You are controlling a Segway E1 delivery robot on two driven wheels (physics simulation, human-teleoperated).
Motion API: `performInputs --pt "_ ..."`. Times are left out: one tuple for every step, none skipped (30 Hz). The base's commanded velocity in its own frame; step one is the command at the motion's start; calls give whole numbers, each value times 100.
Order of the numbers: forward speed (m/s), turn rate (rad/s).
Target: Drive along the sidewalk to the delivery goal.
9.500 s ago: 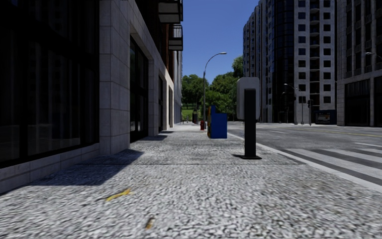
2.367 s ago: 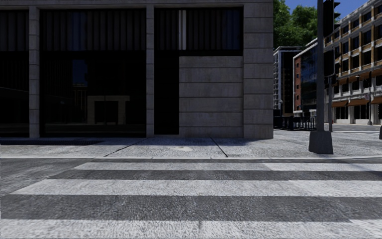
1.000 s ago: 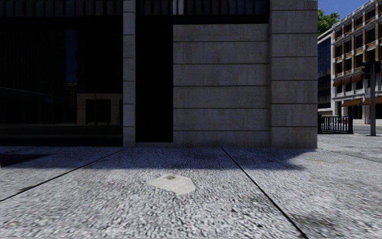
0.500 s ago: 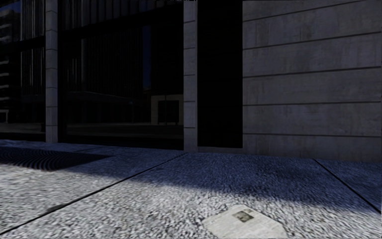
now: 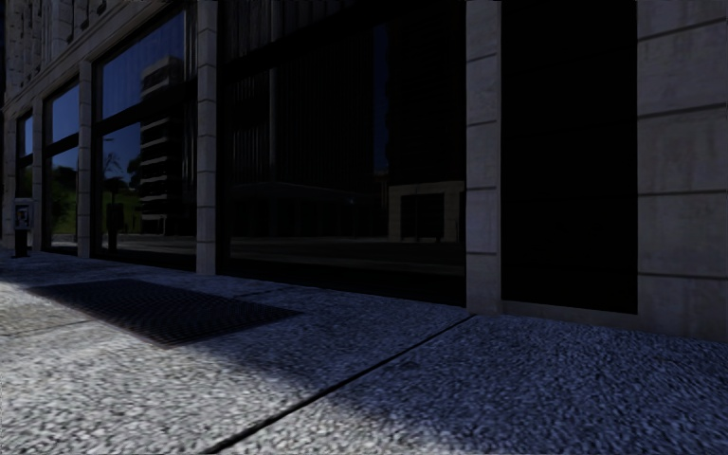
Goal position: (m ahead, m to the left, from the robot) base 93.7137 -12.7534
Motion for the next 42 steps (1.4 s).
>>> performInputs --pt "199 120" --pt "199 120" --pt "199 120" --pt "199 120" --pt "199 120" --pt "199 120" --pt "199 120" --pt "199 120" --pt "199 120" --pt "199 120" --pt "199 120" --pt "199 120" --pt "199 120" --pt "199 120" --pt "199 120" --pt "199 120" --pt "199 120" --pt "199 120" --pt "199 120" --pt "199 120" --pt "199 120" --pt "199 120" --pt "199 120" --pt "199 120" --pt "199 77" --pt "199 0" --pt "199 0" --pt "199 0" --pt "199 0" --pt "199 0" --pt "199 0" --pt "199 0" --pt "199 0" --pt "199 0" --pt "199 0" --pt "199 0" --pt "199 0" --pt "199 0" --pt "198 0" --pt "196 -51" --pt "196 -51" --pt "195 -101"
